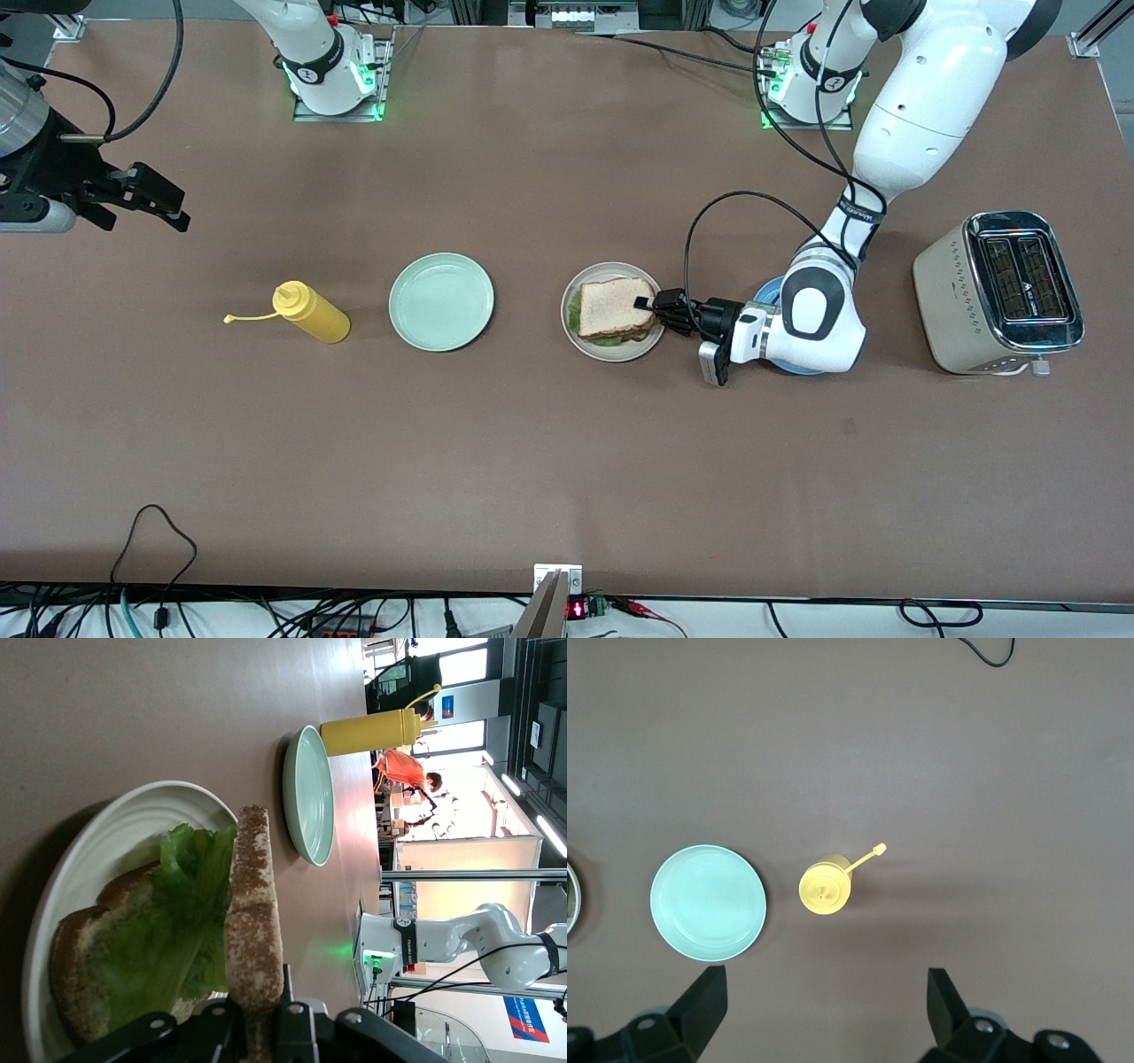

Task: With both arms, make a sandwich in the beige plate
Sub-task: 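Lower the bread onto the lettuce and open the left gripper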

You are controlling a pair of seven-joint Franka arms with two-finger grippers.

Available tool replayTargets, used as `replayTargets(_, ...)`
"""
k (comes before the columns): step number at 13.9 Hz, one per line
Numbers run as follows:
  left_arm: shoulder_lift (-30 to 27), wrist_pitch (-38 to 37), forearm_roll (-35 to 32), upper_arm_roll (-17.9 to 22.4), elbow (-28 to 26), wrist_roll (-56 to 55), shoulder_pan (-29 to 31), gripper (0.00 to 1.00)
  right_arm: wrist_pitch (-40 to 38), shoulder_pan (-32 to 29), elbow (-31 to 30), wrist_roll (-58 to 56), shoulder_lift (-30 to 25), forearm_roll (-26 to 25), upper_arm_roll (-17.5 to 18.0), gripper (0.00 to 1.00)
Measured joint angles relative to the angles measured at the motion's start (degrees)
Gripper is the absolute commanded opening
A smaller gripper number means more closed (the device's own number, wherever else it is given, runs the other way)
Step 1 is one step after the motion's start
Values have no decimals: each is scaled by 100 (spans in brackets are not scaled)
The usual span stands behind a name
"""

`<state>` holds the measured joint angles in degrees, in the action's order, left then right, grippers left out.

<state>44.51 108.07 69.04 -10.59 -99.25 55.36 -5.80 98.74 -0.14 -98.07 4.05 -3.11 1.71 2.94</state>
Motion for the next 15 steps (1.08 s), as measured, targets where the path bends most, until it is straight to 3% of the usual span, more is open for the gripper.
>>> replayTargets(3,0,37,-152,8,27,47,1,100,0,4,2,0,-2,-36,6,100)
replayTargets(15,-710,17,-2676,328,360,-98,91,100,-2,6,2,0,-41,-38,6,100)
